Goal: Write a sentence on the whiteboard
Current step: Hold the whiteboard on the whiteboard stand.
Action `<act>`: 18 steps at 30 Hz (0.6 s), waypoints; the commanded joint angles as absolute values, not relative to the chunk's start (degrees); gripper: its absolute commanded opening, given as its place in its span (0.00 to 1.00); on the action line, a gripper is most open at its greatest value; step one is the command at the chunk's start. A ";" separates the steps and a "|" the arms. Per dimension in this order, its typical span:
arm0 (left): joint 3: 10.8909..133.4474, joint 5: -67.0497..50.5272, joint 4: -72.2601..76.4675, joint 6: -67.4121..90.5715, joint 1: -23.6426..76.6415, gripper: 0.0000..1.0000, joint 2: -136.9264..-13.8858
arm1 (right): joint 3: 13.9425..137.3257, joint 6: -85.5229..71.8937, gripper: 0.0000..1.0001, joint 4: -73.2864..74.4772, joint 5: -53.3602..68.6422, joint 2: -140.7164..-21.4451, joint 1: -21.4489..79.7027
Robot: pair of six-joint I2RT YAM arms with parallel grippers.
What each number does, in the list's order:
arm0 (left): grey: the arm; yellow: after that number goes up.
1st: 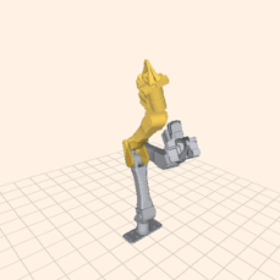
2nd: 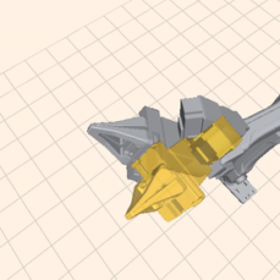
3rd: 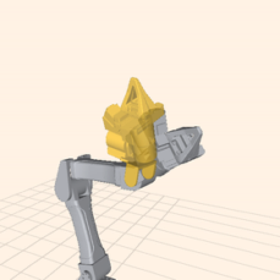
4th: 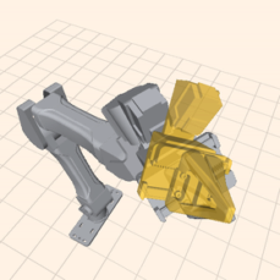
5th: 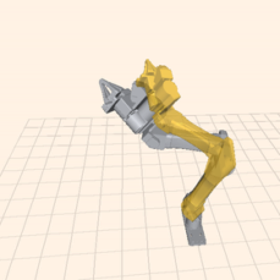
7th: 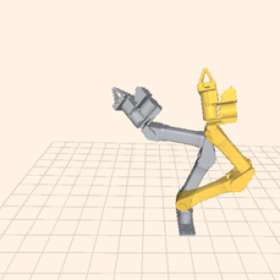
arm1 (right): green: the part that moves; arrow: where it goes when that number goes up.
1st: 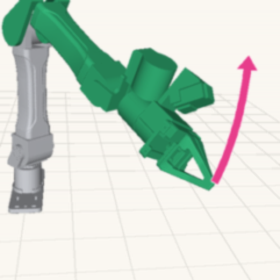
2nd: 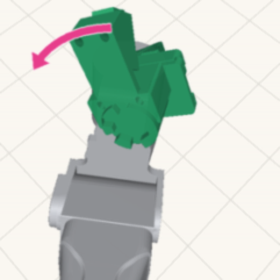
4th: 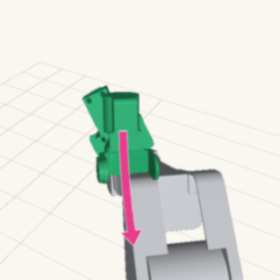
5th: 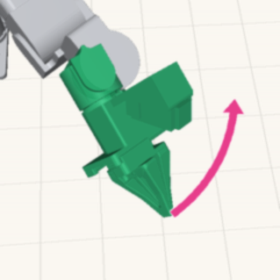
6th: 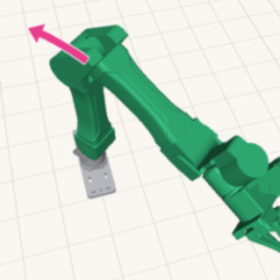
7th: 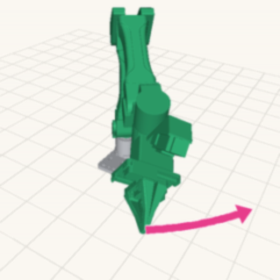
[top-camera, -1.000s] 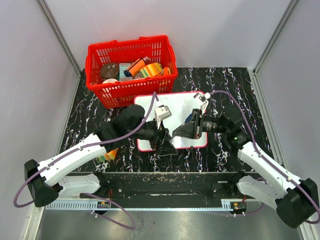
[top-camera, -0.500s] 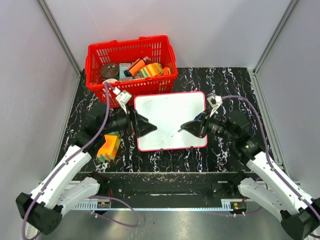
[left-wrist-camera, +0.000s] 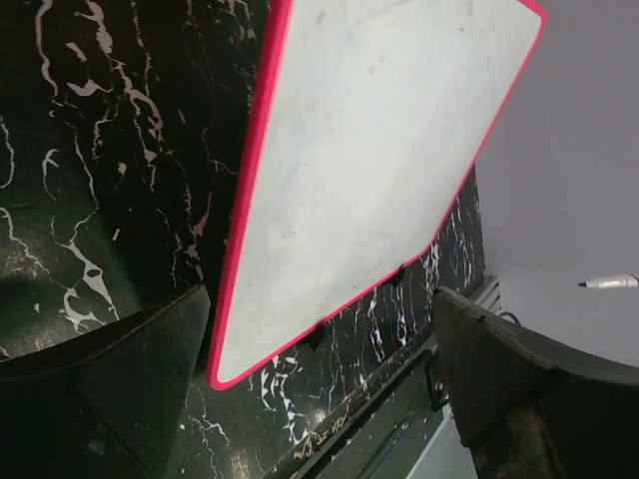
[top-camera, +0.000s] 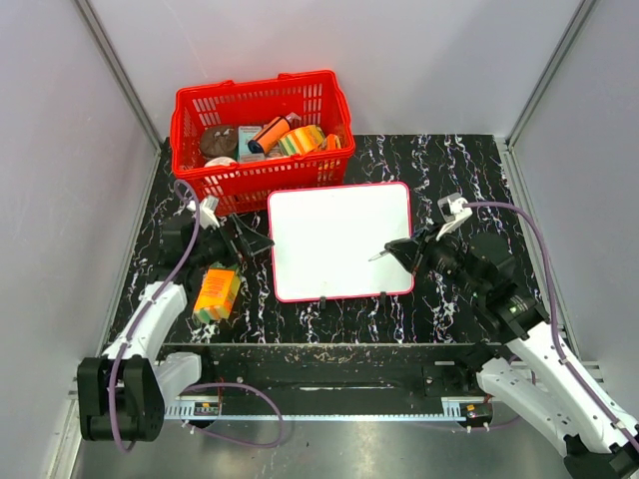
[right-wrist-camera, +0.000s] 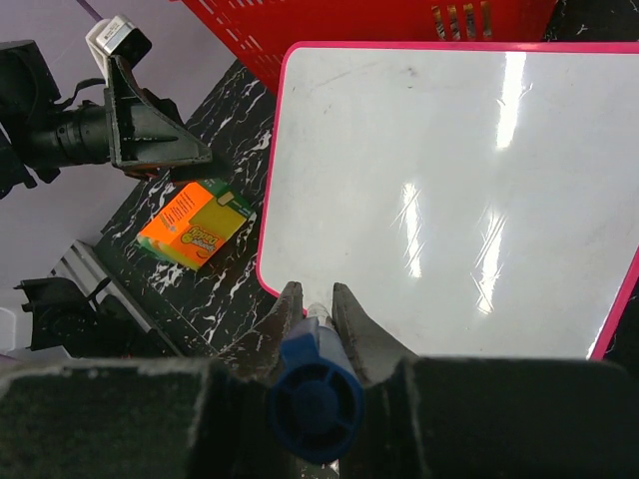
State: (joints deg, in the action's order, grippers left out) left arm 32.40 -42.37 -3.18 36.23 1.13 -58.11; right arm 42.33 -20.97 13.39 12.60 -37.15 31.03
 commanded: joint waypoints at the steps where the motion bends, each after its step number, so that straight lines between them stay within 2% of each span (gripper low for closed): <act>1: 30.41 -37.73 4.91 38.41 0.26 0.99 -58.62 | 42.71 -19.95 0.00 12.22 11.25 -37.61 31.20; 6: 27.61 -36.46 11.84 38.50 0.26 0.99 -61.08 | 42.72 -19.95 0.00 11.69 11.69 -38.50 31.29; 12: 24.08 -43.05 32.57 42.27 0.26 0.99 -68.01 | 42.71 -19.78 0.00 11.07 11.69 -38.76 31.29; 18: 23.64 -44.03 37.44 39.82 0.26 0.99 -73.65 | 42.54 -20.21 0.00 11.25 11.25 -38.76 31.29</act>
